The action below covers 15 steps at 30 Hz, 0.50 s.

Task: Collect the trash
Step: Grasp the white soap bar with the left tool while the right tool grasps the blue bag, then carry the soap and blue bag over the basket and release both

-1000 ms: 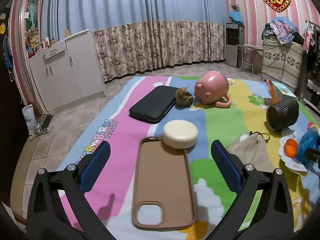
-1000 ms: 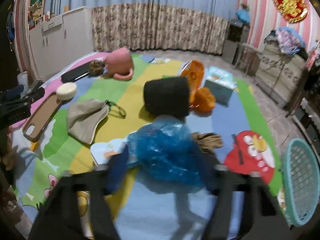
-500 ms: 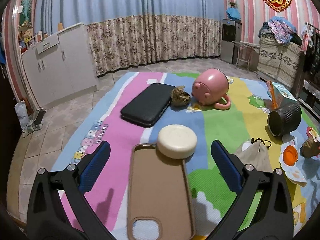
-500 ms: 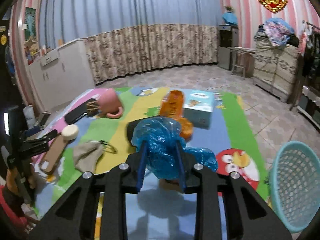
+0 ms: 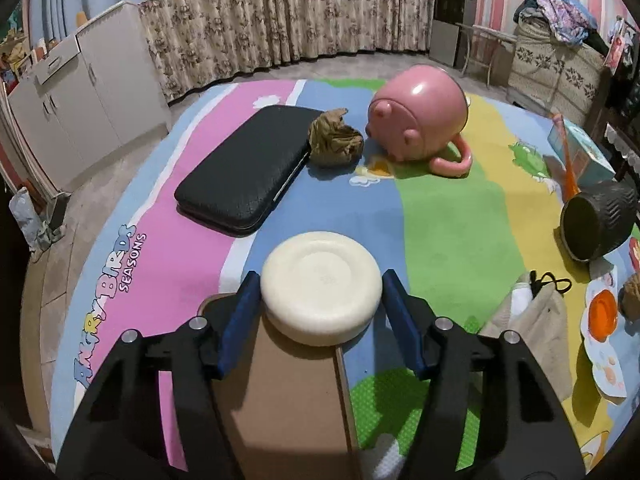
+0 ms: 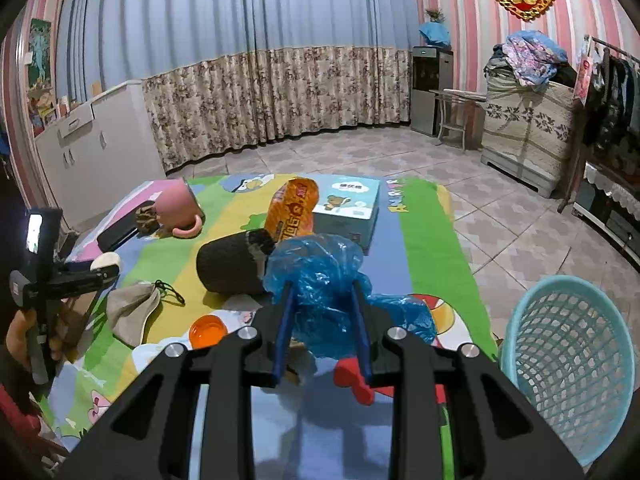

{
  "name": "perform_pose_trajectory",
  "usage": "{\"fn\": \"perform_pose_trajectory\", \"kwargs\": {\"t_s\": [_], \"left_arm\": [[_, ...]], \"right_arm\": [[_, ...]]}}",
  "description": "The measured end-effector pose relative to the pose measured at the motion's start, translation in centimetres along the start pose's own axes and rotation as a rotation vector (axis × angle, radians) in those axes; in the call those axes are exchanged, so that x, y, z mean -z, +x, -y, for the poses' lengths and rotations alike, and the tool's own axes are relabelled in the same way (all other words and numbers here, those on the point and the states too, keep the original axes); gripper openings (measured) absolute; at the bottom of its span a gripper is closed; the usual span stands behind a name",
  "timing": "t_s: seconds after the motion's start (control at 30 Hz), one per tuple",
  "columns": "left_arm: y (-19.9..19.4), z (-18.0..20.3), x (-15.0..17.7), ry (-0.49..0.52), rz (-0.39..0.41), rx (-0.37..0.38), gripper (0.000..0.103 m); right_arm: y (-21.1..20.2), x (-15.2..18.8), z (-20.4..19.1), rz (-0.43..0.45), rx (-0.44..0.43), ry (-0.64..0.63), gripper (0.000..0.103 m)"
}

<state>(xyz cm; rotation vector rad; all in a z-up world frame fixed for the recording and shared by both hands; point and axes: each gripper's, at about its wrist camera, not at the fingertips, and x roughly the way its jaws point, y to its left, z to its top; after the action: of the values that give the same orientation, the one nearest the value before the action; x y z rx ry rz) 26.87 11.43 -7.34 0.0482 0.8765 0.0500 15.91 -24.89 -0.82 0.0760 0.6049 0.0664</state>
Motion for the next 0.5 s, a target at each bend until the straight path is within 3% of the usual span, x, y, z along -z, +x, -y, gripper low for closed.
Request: {"fn": "perform_pose_trajectory", "kwargs": {"t_s": [0.3,0.5], "left_arm": [[-3.8,2.2,-0.6,0.031,0.109,-0.056,0.061],[-8.2,7.0,-1.6,0.044,0.232,-0.026,0.061]], "right_arm": [[-1.2,0.1,4.2,0.020,0.032,0.051,0.027],[-2.1,0.5,7.4,0.026,0.066,0.086,0.027]]}}
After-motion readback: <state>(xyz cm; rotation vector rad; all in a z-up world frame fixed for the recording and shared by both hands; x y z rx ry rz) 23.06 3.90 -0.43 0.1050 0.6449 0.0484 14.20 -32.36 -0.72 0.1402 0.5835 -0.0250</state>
